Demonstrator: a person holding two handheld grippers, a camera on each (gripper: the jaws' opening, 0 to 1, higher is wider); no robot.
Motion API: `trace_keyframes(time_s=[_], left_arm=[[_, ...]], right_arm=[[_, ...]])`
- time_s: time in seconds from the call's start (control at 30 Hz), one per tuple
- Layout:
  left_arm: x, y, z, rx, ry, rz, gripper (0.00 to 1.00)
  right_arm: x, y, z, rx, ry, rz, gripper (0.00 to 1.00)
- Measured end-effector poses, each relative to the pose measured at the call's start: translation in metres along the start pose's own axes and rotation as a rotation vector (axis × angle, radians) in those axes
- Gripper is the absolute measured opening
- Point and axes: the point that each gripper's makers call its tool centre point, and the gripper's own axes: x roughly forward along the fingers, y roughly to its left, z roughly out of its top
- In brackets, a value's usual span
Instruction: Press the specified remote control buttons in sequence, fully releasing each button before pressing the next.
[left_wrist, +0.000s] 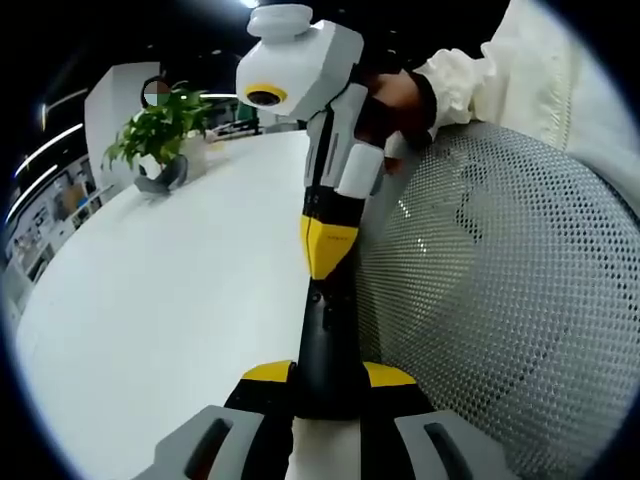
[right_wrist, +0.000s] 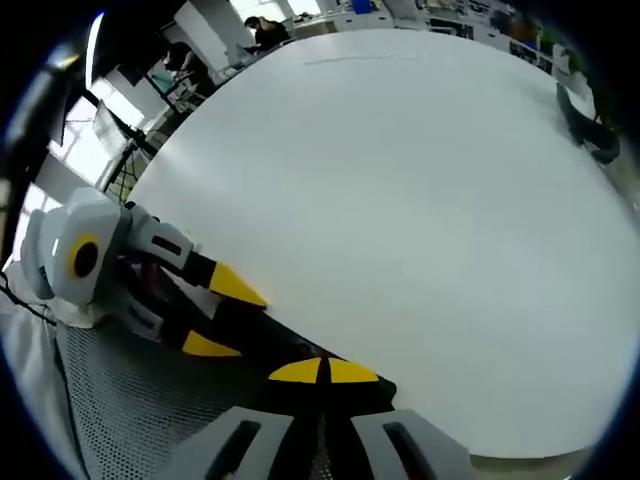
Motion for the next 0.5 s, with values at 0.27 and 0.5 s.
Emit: trace_keyframes(time_s=[0.27,0.5], left_arm=[[0.0000,0.0000,0.0000,0.004,0.001,0.001,0.25],[0.0003,-0.0010,-0.0006,0.029,0.003,0.001,0.25]], right_arm=[[-0.0002,-0.0012,0.0007,0.018,-0.013,0.001,0.00],[-0.0037,-0.0013,-0.0039,0.157,-0.008,0.053,0.00]])
